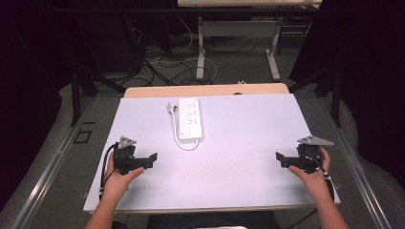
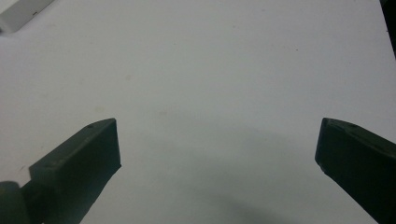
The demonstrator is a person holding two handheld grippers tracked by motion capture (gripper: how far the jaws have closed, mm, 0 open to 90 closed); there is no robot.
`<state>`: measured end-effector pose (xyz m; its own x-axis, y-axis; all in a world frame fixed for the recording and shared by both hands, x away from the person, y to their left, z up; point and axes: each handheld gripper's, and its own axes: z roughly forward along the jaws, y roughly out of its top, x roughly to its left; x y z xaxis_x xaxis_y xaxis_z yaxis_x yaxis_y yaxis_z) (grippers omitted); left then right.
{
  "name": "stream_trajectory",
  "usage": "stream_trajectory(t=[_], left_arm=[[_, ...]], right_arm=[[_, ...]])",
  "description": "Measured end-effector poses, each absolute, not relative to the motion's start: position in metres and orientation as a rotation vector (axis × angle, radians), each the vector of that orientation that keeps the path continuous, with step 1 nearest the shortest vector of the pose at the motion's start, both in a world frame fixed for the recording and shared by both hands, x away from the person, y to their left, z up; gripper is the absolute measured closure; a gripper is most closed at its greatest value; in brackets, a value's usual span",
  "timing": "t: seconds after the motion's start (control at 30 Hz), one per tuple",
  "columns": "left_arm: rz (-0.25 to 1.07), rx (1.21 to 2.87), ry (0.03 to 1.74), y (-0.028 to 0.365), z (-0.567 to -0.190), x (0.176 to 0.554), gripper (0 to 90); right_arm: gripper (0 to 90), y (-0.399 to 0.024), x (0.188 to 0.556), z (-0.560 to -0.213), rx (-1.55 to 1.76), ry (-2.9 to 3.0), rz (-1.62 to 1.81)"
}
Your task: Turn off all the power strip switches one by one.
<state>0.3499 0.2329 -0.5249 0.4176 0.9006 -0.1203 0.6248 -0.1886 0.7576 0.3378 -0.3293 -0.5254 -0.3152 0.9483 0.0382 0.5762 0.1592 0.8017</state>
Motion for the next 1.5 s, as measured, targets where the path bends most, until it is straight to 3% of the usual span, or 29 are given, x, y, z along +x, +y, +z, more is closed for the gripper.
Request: stream_trajectory(t=[0.5, 0.93, 1.5], left_arm=[[0.453, 1.929, 1.255, 0.218, -0.504, 0.348, 6.1], [0.483, 1.961, 1.208, 0.208, -0.486, 0.361, 19.4], [0.507, 1.963, 1.198, 0.189, -0.466, 0.389, 23.5]], right_arm=[[0.0, -0.311, 0.327, -0.508, 1.345, 2.067, 1.004], [0.8, -0.308, 0.327, -0.507, 1.34, 2.096, 1.0], [1.0, -0.31, 0.328, -0.51, 1.363, 2.089, 1.014]])
